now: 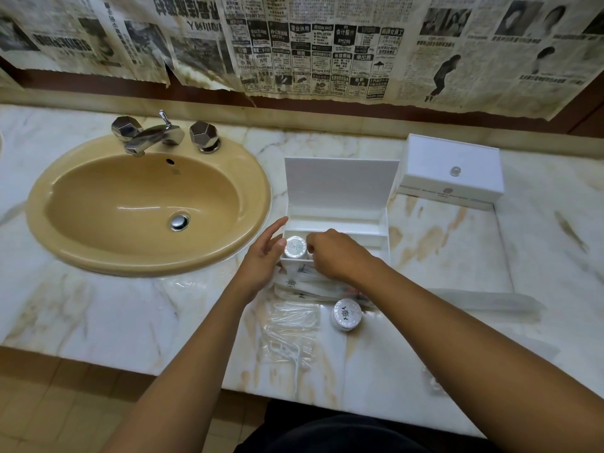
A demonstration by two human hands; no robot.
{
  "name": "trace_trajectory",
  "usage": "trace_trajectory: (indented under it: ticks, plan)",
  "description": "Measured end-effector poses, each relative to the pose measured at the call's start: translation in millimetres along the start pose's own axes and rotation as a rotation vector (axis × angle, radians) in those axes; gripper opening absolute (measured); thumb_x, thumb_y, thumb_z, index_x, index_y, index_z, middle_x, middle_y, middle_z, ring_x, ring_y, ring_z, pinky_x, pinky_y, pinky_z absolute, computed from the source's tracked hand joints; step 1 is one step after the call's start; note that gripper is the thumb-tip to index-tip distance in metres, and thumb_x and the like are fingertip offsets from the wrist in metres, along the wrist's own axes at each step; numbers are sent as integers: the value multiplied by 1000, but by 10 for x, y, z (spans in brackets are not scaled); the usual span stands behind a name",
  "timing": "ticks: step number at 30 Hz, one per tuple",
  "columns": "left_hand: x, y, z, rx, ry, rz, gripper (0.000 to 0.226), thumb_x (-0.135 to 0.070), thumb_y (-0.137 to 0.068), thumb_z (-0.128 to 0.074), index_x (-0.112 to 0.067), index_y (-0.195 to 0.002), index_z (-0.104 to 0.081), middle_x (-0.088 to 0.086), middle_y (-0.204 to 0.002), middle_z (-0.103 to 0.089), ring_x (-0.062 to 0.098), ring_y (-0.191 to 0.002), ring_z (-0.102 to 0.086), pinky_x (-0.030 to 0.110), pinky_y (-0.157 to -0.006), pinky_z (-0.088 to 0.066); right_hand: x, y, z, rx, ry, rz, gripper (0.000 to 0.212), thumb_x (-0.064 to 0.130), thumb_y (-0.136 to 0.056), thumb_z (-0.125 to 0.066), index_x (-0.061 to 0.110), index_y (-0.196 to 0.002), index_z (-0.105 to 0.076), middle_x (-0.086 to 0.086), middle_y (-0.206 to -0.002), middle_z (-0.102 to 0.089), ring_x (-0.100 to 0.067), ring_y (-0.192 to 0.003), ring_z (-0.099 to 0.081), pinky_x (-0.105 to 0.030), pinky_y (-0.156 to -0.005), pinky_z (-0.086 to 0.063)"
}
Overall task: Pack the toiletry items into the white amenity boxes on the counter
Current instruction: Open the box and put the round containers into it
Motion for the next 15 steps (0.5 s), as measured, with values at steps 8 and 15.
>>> trace_trajectory:
  ticks: [8, 15]
  plan:
    - [-22, 11, -5, -12, -7, -2, 40, -23, -104, -46, -43, -139, -47, 0, -89, -52, 7, -76, -48, 21, -66, -50, -103, 153, 129, -164, -178, 4, 27, 13, -90, -47, 18, -112, -62, -3, -105, -66, -22, -97, -57, -34, -81, -48]
    - [-63, 40, -27, -48, -30, -1, 39, -23, -104, -45, -46, -135, -48, 7, -91, -49, 8, -75, -47, 20, -65, -51, -174, 436, 137, -171, -209, 16, 25, 17, -89, -50, 21, -110, -63, 3, -98, -66, -15, -88, -55, -30, -74, -46]
Point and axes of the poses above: each hand's wrist, its own y-axis away from the middle knuckle, its own z-axis out of the back of the hand, x = y × z, the point moved 6 cm from there along -y, towards the middle knuckle
